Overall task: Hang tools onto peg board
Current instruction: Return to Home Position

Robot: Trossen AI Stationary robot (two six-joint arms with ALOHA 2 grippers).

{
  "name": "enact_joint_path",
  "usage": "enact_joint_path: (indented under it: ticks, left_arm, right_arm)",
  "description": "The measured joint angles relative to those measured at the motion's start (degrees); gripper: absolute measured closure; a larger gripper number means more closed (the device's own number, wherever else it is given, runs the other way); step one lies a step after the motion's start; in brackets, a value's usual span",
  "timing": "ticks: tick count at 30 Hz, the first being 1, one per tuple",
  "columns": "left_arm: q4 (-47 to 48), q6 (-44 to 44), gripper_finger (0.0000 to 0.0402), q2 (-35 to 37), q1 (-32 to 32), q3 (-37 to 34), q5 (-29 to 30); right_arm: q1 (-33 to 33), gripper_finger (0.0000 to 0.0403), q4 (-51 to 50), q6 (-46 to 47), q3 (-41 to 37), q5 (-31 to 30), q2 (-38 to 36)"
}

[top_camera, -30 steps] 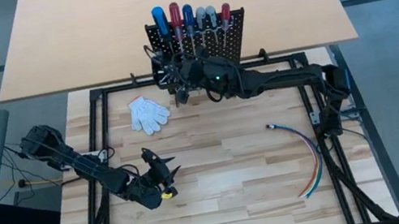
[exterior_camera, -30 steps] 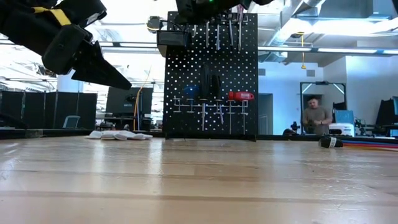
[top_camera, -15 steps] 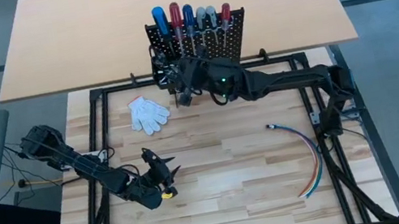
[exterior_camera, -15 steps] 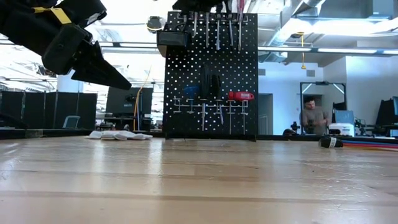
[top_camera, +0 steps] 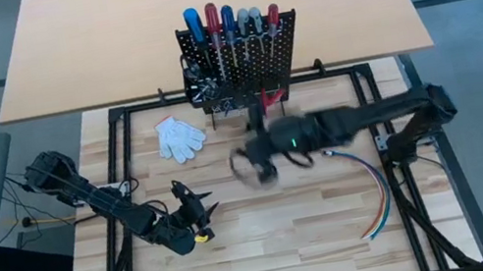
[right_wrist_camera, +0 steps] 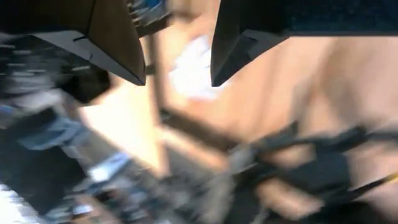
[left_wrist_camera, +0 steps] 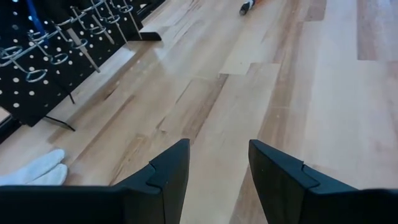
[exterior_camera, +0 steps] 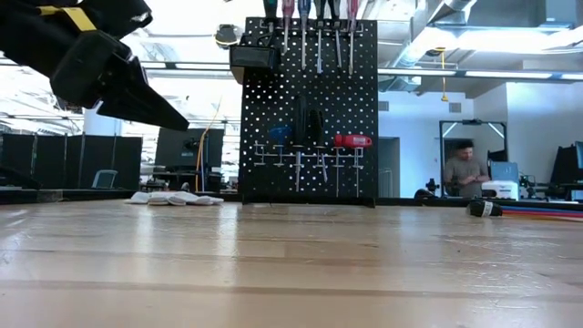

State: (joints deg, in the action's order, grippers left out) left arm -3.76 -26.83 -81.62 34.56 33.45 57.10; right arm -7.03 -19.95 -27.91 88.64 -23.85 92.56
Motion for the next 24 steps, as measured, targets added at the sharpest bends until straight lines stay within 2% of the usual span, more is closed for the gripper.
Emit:
enact_joint_path:
  ticks: [4, 8, 13, 15, 17, 20, 24]
  left_arm:
    - [-0.14, -0.2, 0.024, 0.0, 0.66, 0.0, 0.0]
    - [-0.39, -1.41, 0.024, 0.0, 0.72, 0.0, 0.0]
    - [-4.51, -0.45, 0.024, 0.0, 0.56, 0.0, 0.0]
    - [-7.78, 1.51, 0.024, 0.0, 0.18, 0.02, -0.11]
    - [-10.96, 3.98, 0.024, 0.0, -0.68, 0.02, -1.92]
    - [-16.37, 9.45, 0.024, 0.43, -3.35, 0.02, -8.19]
    - [-17.43, 15.34, 0.024, 5.21, -9.13, 0.02, -16.78]
  right_arm:
    - [-8.42, 0.0234, -12.17, 7.47, -3.09, 0.07, -2.16]
    - [-15.37, 0.0264, -16.0, 18.92, -13.52, -2.35, -7.73]
    - [-22.75, 0.0311, -12.24, 32.9, -29.79, -14.77, -19.95]
    - [-25.13, 0.0326, -10.08, 38.23, -36.31, -17.3, -25.31]
    - [-26.66, 0.0338, -5.79, 41.79, -42.58, -17.91, -31.23]
    - [-27.84, 0.0349, 1.46, 43.32, -51.06, -17.38, -40.07]
    - [-25.37, 0.0355, 10.16, 41.13, -59.23, -11.77, -50.97]
